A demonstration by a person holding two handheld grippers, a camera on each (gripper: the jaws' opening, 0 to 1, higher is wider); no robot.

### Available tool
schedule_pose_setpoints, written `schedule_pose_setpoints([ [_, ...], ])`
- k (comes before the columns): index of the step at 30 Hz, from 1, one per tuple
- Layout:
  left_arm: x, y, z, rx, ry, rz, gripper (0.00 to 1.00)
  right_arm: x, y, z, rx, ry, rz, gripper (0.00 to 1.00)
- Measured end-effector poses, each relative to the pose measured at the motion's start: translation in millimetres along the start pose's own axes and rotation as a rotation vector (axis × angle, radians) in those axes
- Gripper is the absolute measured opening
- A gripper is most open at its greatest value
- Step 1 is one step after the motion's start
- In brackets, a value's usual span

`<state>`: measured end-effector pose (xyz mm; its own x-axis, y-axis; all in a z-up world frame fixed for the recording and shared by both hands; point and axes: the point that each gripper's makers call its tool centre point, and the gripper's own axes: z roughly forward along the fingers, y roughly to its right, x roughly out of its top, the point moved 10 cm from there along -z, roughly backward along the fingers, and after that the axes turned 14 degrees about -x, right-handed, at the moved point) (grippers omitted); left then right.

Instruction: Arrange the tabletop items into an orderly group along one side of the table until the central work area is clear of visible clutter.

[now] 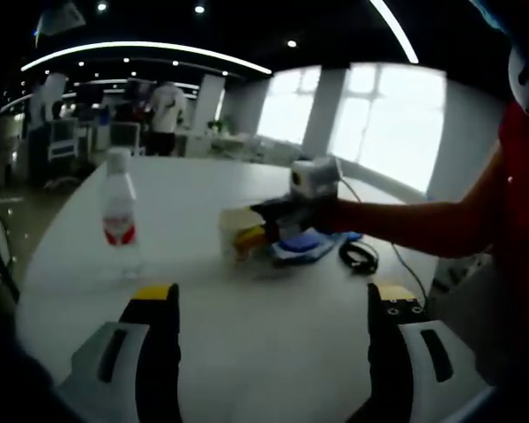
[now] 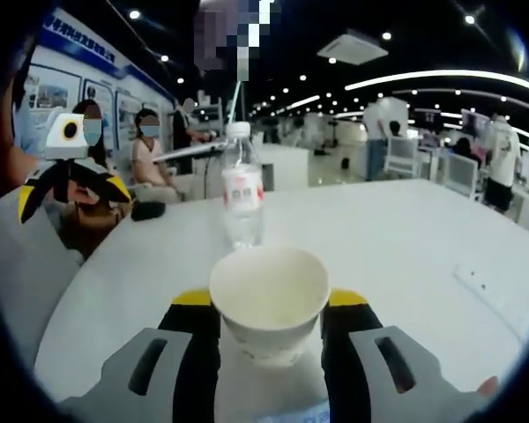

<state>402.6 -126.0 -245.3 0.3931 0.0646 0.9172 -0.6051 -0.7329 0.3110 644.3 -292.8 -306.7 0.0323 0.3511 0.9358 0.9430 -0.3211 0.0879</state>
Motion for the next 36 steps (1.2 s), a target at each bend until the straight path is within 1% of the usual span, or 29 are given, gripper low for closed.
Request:
schedule_pose_setpoints([
  [3,-0.4,-0.4,-0.2,0.0,0.001,-0.001,0.85,-2.8,-0.5,-0.2,0.005,-0.003,0.001,0.44],
  [16,-0.8,-0.3,0.3,-0.003,-0.002,-0.001,0.84,-3.9,-3.0,-1.4,0.012,-0.027,-0.01,0.47],
  [20,-1.1,-0.6,0.3,-0.004,-0.003,-0.001,0.84,-3.3,-1.7,-3.1,0.001,-0.021,-0.006,0.52],
  [25,-0.9,-0.4,0.8,-0.007,-0.005,0.0,0.84,-0.6,-0.7,-5.6,-0.006,-0.017,-0.01,0.53],
  [30,-0.4,-0.1,1.2,-0.012,-0.002,0.002,0.84,5.8,2.1,-13.0,-0.021,-0.008,-0.01,0.53],
  [36,-0.3,1.0,1.4,-0.017,-0.005,0.005,0.84,20.6,5.5,-18.6,-0.04,0.024,-0.003,0.55],
])
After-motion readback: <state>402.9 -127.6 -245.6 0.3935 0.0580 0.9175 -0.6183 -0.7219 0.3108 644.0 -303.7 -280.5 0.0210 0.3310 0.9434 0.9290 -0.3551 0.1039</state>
